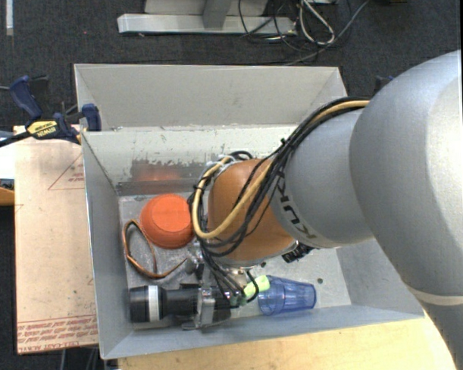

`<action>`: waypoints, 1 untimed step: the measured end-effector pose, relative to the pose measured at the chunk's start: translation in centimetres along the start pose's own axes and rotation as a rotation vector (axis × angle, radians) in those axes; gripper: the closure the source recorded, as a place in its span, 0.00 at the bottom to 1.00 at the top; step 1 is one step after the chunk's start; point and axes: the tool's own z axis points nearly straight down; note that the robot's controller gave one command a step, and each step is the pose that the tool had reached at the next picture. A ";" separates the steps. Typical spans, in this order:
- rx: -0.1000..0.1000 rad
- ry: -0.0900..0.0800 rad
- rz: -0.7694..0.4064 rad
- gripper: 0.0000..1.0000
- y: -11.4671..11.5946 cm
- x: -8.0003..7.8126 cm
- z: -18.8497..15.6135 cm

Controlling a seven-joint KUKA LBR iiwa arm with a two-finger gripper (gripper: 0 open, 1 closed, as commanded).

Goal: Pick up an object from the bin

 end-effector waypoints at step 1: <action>-0.007 -0.026 -0.136 0.00 0.1 0.2 2.4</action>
Offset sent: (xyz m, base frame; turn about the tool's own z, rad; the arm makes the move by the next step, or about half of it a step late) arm -0.0006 -0.0014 -0.0202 0.0013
